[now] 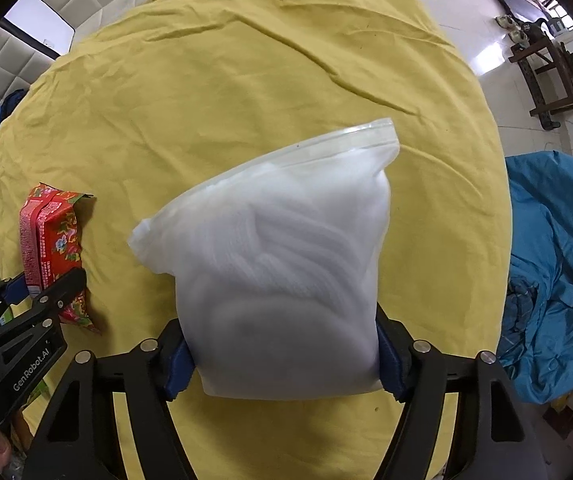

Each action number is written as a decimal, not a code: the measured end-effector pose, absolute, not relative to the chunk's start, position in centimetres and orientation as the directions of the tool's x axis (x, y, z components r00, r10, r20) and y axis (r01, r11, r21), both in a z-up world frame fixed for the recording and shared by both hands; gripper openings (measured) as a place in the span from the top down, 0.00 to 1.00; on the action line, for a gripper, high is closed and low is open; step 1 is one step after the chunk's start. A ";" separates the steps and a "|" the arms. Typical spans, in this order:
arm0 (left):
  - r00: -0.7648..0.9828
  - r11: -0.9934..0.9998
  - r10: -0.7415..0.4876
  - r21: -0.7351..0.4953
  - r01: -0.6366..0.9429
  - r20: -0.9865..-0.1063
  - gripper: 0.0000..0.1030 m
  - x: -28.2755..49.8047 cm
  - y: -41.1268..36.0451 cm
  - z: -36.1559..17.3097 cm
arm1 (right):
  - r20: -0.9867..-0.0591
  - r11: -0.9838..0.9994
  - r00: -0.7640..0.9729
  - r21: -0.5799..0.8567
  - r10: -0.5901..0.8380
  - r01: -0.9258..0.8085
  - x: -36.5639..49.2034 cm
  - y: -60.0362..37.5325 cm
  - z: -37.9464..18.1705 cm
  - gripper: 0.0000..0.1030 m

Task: Organize soft objects
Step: 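Grasp the red wafer pack with the left tool while the right tool grasps the white bag, then carry the red pack and white bag into the box with both tools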

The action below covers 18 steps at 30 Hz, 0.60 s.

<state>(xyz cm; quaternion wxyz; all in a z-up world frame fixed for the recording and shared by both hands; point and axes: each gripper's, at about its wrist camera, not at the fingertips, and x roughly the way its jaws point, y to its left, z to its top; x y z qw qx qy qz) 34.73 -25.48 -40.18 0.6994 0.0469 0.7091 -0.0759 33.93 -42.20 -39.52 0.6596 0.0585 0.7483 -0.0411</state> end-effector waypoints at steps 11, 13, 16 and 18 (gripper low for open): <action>0.076 0.979 -0.094 -0.078 0.187 -0.993 0.58 32.5 -24.4 -34.4 | -0.994 0.982 -0.047 0.094 0.103 0.166 31.1 -40.0 -34.8 0.30; 0.098 0.978 -0.106 -0.086 0.189 -0.989 0.58 31.9 -24.1 -32.9 | -0.992 0.979 -0.030 0.112 0.119 0.168 30.8 -39.6 -33.3 0.30; 0.135 0.976 -0.126 -0.099 0.194 -0.983 0.58 31.1 -23.3 -30.7 | -0.990 0.976 0.003 0.139 0.140 0.166 30.0 -38.7 -31.0 0.30; 0.156 0.974 -0.145 -0.113 0.196 -0.977 0.58 30.6 -22.8 -29.3 | -0.988 0.974 0.024 0.156 0.154 0.166 29.4 -37.8 -29.6 0.30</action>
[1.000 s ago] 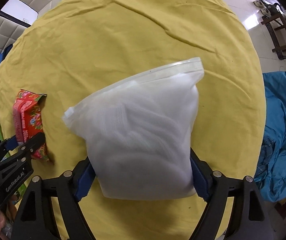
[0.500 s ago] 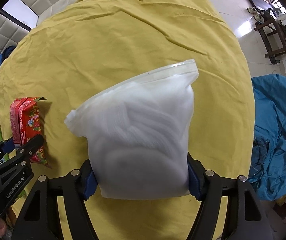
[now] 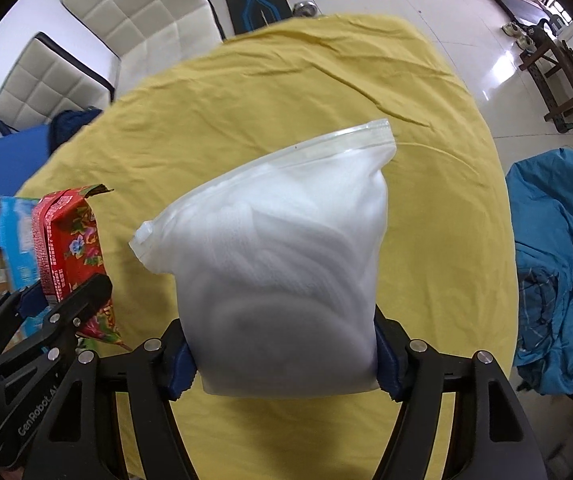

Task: Organize soft objects
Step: 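Carry the red pack and white bag into the box with both tools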

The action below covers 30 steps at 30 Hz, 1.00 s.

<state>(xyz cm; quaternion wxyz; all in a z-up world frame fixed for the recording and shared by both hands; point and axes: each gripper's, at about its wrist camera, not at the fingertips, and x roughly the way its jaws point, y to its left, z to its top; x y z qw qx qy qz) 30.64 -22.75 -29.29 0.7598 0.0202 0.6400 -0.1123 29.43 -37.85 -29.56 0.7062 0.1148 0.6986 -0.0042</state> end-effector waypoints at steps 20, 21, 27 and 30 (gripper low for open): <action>0.337 0.968 -0.237 -0.192 0.163 -0.911 0.58 25.8 -8.0 -17.8 | -0.943 0.955 0.185 0.291 0.276 0.060 24.8 -25.5 -16.2 0.30; 0.345 0.970 -0.233 -0.191 0.152 -0.909 0.58 25.6 -6.7 -17.5 | -0.941 0.954 0.186 0.296 0.283 0.051 24.6 -24.4 -15.7 0.30; 0.355 0.982 -0.187 -0.173 0.071 -0.916 0.58 24.5 1.3 -17.2 | -0.929 0.943 0.164 0.332 0.332 -0.030 24.0 -15.6 -14.6 0.30; 0.345 0.988 -0.151 -0.156 0.013 -0.926 0.58 24.0 6.1 -17.8 | -0.924 0.934 0.139 0.351 0.356 -0.063 24.0 -11.8 -15.0 0.30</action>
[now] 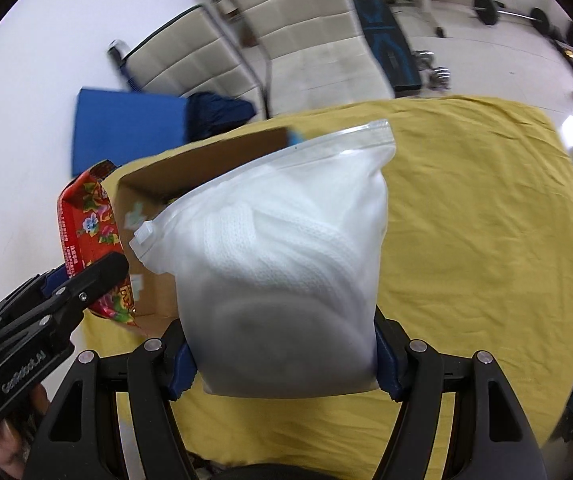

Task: Organize soft objects
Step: 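Carry the red pack and white bag into the box with both tools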

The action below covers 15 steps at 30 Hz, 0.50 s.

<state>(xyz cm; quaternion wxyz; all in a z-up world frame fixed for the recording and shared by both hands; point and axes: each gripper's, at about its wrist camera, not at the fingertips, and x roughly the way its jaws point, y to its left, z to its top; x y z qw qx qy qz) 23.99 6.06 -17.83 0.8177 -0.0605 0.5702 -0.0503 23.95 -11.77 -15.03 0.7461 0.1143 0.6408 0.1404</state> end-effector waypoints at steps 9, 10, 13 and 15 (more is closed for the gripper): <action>0.234 0.985 -0.110 -0.138 -0.105 -0.966 0.58 23.3 15.5 -23.3 | -0.924 0.920 0.025 0.376 0.380 -0.112 24.3 -0.2 -20.8 0.30; 0.216 0.985 -0.106 -0.132 -0.107 -0.970 0.58 23.3 15.8 -23.9 | -0.925 0.920 0.010 0.376 0.379 -0.112 24.2 0.6 -21.7 0.30; 0.159 0.984 -0.108 -0.128 -0.120 -0.981 0.58 23.7 17.2 -26.8 | -0.926 0.921 -0.037 0.378 0.376 -0.096 23.9 2.5 -24.6 0.30; 0.123 0.984 -0.113 -0.128 -0.125 -0.986 0.58 23.9 17.8 -28.7 | -0.927 0.923 -0.059 0.375 0.371 -0.088 24.0 3.5 -26.2 0.30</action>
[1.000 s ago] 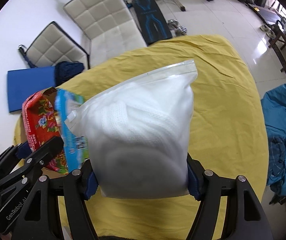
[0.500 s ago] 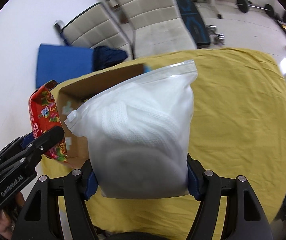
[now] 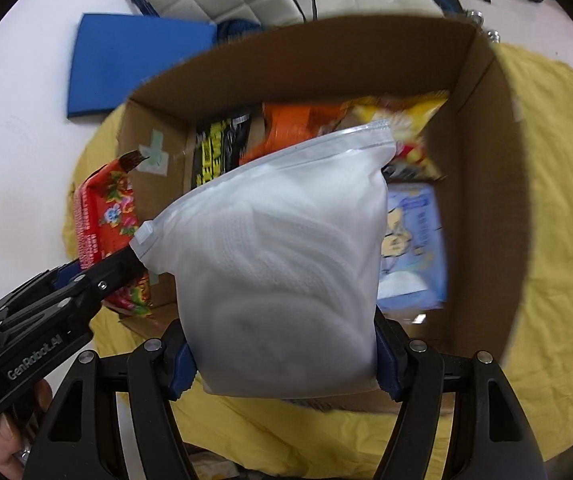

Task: Organize soft objects
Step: 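Carry the red pack and white bag into the box with both tools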

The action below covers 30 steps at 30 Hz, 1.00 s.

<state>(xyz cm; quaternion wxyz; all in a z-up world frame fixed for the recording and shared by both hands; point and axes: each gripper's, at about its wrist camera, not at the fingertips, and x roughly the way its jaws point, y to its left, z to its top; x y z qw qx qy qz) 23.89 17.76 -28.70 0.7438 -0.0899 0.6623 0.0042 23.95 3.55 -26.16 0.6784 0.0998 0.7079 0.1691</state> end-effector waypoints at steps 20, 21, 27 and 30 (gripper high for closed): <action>-0.092 0.985 -0.152 -0.143 -0.099 -0.984 0.58 24.0 16.9 -38.4 | -0.933 0.947 -0.184 0.319 0.309 -0.029 24.9 6.1 -36.6 0.28; -0.101 0.986 -0.148 -0.138 -0.096 -0.984 0.57 23.8 16.6 -38.9 | -0.936 0.950 -0.183 0.312 0.301 -0.034 25.0 6.1 -36.9 0.27; -0.146 0.990 -0.124 -0.113 -0.085 -0.981 0.56 22.7 16.3 -41.6 | -0.949 0.963 -0.191 0.264 0.251 -0.050 25.1 7.0 -39.0 0.24; -0.145 0.990 -0.120 -0.109 -0.085 -0.982 0.56 22.4 16.1 -41.7 | -0.950 0.964 -0.195 0.259 0.243 -0.057 25.2 7.2 -39.5 0.24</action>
